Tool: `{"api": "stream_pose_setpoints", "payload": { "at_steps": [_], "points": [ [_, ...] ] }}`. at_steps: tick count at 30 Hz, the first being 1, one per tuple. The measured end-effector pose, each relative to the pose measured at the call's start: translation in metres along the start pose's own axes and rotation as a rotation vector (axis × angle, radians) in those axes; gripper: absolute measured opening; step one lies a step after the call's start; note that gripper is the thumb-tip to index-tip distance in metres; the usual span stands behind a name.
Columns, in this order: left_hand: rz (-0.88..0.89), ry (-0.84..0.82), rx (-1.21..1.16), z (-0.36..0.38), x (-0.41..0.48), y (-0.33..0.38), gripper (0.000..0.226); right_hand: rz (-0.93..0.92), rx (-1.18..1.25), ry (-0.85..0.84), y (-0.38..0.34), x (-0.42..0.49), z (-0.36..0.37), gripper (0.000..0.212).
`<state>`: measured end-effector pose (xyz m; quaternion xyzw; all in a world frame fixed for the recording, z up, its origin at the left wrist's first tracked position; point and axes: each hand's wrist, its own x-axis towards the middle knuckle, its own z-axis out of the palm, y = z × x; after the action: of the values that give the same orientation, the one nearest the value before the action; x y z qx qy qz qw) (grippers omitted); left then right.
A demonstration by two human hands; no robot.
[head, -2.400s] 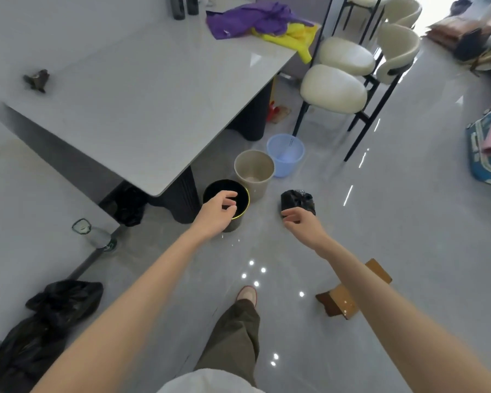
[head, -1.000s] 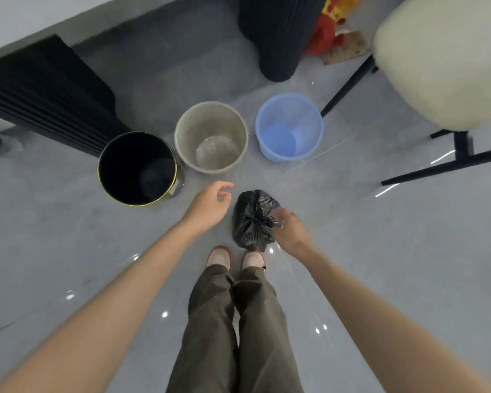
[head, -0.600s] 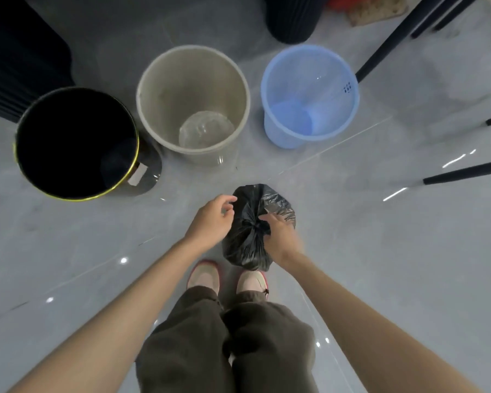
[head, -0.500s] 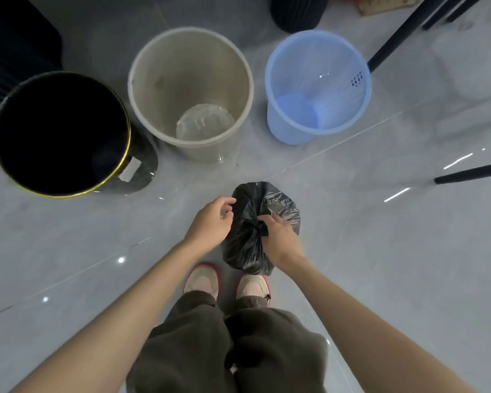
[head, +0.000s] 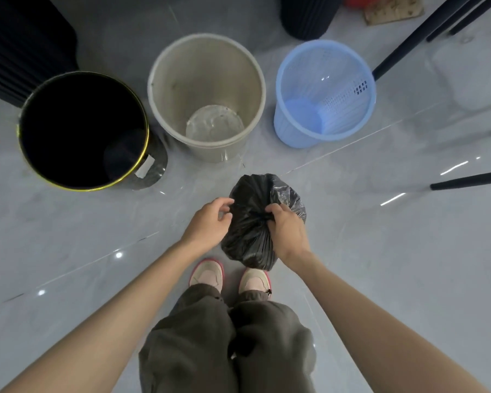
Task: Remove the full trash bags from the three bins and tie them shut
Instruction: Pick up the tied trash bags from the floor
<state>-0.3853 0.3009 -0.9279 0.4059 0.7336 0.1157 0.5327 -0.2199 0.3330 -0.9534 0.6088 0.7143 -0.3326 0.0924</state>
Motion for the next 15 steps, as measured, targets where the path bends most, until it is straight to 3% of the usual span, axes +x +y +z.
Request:
{"api": "stream_pose_setpoints", "payload": {
  "at_steps": [5, 9, 15],
  "points": [
    [0.121, -0.010, 0.020, -0.053, -0.081, 0.056, 0.055, -0.075, 0.036, 0.029, -0.063, -0.049, -0.094, 0.035],
    [0.151, 0.079, 0.065, -0.102, -0.154, 0.093, 0.067, -0.141, 0.046, 0.041, -0.119, -0.096, -0.168, 0.034],
    [0.234, 0.278, -0.003, -0.177, -0.263, 0.139, 0.065, -0.284, 0.008, 0.015, -0.210, -0.167, -0.271, 0.034]
  ]
}}
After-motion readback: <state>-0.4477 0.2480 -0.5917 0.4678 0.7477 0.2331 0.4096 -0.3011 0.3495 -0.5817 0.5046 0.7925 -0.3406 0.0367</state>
